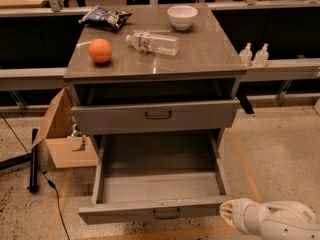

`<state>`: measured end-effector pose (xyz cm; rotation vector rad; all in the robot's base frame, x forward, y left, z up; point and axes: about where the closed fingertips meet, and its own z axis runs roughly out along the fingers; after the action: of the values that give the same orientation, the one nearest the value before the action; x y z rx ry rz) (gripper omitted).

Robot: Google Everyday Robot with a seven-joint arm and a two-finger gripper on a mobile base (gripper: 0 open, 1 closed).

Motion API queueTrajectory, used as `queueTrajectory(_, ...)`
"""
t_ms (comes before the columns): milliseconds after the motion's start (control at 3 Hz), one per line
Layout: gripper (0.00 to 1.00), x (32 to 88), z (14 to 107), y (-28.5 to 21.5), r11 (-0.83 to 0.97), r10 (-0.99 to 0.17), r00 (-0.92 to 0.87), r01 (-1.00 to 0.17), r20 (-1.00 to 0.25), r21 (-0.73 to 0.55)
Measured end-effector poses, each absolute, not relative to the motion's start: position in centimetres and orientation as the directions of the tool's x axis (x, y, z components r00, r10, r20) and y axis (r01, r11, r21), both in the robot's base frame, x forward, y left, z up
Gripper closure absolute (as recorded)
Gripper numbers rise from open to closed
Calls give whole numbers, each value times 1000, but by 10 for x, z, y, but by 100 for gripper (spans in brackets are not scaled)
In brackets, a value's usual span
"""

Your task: Close middle drawer

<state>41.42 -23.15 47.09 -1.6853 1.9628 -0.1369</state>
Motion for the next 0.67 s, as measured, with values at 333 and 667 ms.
queueTrajectory(333, 100, 413, 449, -232, 195, -940, -49, -891, -339, -409)
queueTrajectory(667, 100, 416, 430, -229, 182, -939, -31, -891, -344, -416)
